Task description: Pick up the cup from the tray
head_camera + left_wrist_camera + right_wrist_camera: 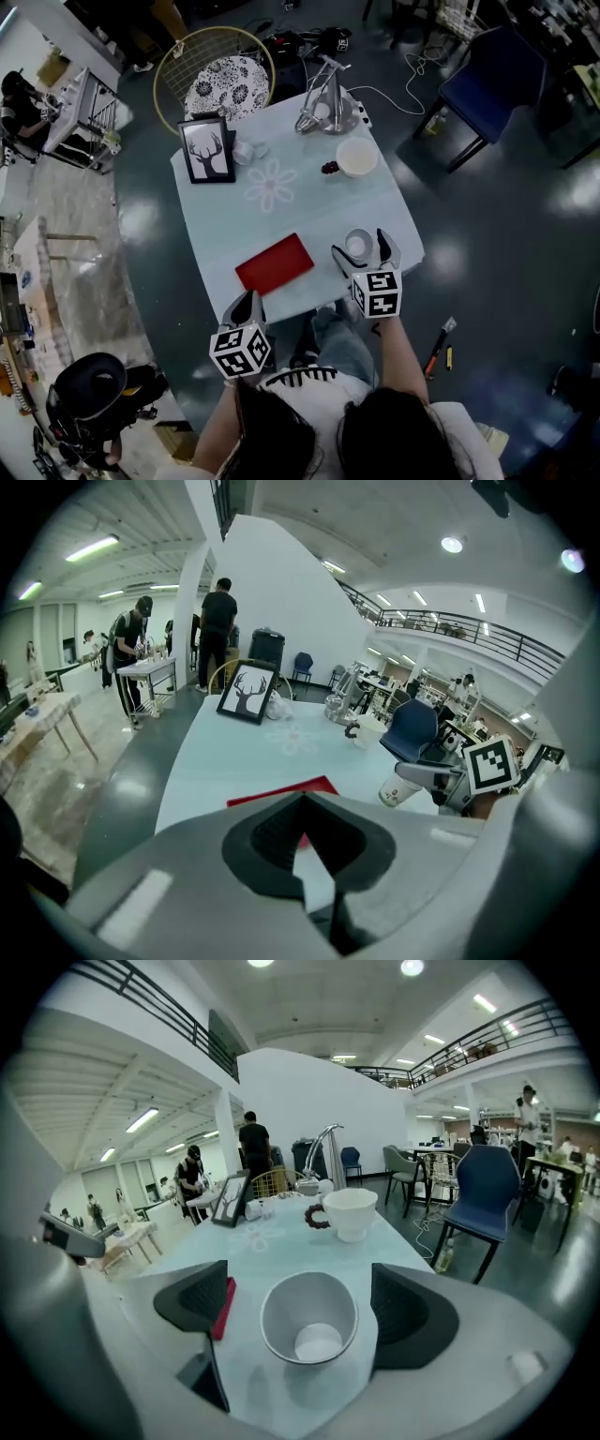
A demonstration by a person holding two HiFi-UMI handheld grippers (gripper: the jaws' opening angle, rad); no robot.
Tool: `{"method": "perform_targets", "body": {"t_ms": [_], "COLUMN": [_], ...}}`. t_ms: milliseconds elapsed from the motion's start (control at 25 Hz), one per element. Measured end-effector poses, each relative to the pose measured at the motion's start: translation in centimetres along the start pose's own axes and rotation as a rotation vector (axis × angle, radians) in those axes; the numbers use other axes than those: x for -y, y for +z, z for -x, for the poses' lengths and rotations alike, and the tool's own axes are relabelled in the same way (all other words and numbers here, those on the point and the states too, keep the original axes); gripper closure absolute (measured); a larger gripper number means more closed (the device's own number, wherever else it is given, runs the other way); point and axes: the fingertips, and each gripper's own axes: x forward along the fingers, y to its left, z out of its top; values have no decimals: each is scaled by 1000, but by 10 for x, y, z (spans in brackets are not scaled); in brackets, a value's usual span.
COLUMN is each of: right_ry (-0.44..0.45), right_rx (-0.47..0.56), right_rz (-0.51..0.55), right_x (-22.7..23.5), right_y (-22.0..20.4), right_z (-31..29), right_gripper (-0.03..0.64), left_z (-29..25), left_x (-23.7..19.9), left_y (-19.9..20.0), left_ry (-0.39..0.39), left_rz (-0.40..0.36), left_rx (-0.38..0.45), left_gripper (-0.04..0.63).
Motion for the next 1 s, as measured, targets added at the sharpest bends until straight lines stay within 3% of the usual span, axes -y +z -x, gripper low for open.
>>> {"method": "perform_targets", "body": {"t_ms": [160,400,560,760,880,920,1000], "right_ry": [55,37,46,58,31,20,22], "right_rx": [24,107,115,123,123,122,117], "right_rz": [44,23,2,76,105,117,129], "right_x": [-16,-21,-30,-59,-72,-76,-85], "right_y": [18,55,66,73,69,67,64], "right_z": [18,49,68,84,88,90,92], "right_gripper": [123,137,242,398,518,588,592], "left_z": [4,14,23,38,45,48,54], "left_x": [-4,3,11,17,9,6,2], "left_y": [2,17,29,36,27,25,21], "left_ry": [29,-14,-41,-79,-72,-70,-68], "left_rz": [-31,31,67,97,124,133,135], "left_rx": [6,82,148,213,221,226,234], "left_gripper": [595,595,595,595,595,595,595]}}
